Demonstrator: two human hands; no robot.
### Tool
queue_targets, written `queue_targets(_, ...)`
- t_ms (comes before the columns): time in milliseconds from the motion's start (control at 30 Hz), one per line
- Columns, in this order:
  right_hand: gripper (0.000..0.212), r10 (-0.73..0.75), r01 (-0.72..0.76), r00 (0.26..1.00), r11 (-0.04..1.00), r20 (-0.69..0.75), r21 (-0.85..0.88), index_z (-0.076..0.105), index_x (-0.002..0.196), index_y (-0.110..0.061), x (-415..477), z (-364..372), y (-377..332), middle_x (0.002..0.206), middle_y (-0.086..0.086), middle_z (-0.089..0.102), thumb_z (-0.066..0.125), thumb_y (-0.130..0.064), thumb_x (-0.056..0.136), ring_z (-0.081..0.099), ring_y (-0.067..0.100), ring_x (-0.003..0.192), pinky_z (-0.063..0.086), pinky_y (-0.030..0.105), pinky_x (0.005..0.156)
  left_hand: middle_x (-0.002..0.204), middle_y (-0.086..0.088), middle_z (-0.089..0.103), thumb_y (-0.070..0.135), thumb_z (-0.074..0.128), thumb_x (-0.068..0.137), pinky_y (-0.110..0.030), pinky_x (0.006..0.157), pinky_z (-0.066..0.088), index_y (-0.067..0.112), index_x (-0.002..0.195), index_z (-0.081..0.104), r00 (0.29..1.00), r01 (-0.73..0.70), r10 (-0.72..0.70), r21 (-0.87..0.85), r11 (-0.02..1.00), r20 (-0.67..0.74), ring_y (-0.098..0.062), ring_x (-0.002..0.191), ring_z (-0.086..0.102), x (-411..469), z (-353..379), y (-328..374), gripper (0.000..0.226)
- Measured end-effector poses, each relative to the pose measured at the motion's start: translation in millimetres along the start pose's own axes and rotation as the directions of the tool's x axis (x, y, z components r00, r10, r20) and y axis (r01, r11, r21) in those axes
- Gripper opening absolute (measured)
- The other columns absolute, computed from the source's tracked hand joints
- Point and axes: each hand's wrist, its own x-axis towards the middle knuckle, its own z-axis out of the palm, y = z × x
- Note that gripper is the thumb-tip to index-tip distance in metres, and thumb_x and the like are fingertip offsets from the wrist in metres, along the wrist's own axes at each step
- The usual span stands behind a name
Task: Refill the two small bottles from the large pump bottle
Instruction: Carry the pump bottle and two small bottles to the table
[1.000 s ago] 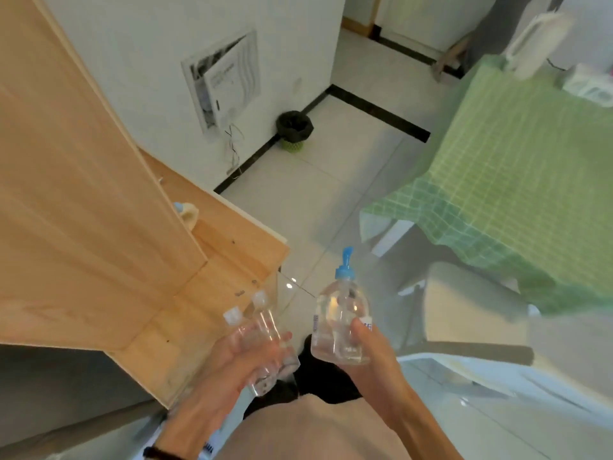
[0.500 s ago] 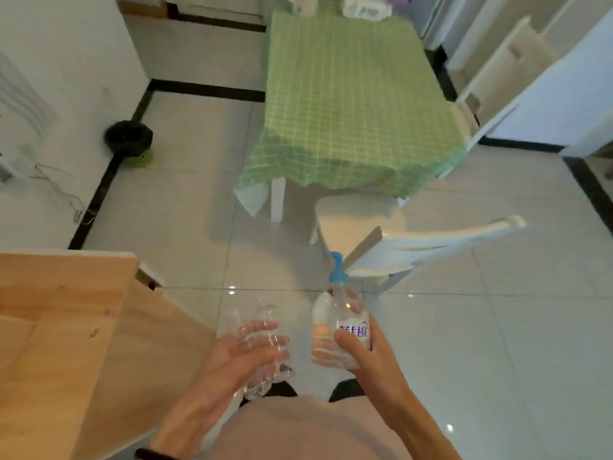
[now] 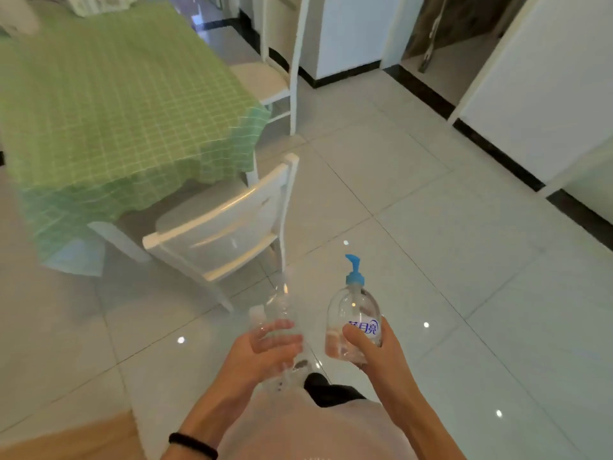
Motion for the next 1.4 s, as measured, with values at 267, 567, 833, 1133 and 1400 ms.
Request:
queue_targets(267,0.074,0.078,-0.05,0.972,0.99,-0.22,0.128,0.068,0.125,-0.032,24,-132,-9,0.107,0.001,0.082,0.083,-0.062,0.058,0.08,0.021,0.102,0.062,0.04,0.092,0.116,0.001,0.08,0.027,0.088,0.069,-0.027,0.08,0.064,0.025,0.118,0.077,0.994,0.012,-0.031,0.176,0.984,0.106,-0.018,0.106,0.078,68,89,51,0.051)
queue_targets(567,0.05,0.154,-0.13,0.963,0.985,-0.222,0.117,0.06,0.141,-0.021,122,-157,-53,0.123,0.013,0.076,0.078,-0.03,0.095,0.073,0.032,0.116,0.058,0.054,0.107,0.118,0.0,0.08,0.032,0.094,0.065,-0.028,0.082,0.064,0.036,0.113,0.079,0.995,0.072,-0.08,0.136,0.988,0.055,-0.019,0.11,0.077,159,93,89,0.051)
queue_targets(833,0.065,0.138,-0.119,0.966,0.988,-0.216,0.098,0.063,0.134,-0.025,257,-172,-158,0.118,0.012,0.078,0.089,-0.043,0.077,0.075,0.032,0.112,0.063,0.049,0.096,0.118,0.004,0.08,0.027,0.097,0.069,-0.021,0.078,0.062,0.039,0.112,0.078,0.986,0.085,-0.096,0.085,0.993,0.134,-0.012,0.107,0.077,315,113,173,0.049)
queue_targets(1133,0.054,0.061,-0.06,0.987,0.998,-0.151,0.014,0.064,0.126,-0.041,419,-174,-287,0.104,-0.013,0.081,0.088,-0.052,0.079,0.078,0.011,0.1,0.061,0.034,0.089,0.121,-0.003,0.079,0.027,0.092,0.077,-0.027,0.084,0.062,0.033,0.118,0.075,0.995,-0.013,0.009,0.044,0.999,0.096,-0.019,0.107,0.077,463,130,306,0.045)
queue_targets(1400,0.031,0.039,-0.042,0.999,0.995,-0.035,-0.087,0.065,0.114,-0.041,591,-161,-378,0.099,-0.008,0.079,0.083,-0.035,0.09,0.077,0.015,0.098,0.062,0.032,0.082,0.119,-0.008,0.079,0.027,0.096,0.068,-0.033,0.088,0.061,0.027,0.117,0.075,0.997,0.024,-0.03,-0.088,0.996,-0.068,-0.025,0.111,0.076,582,113,386,0.054)
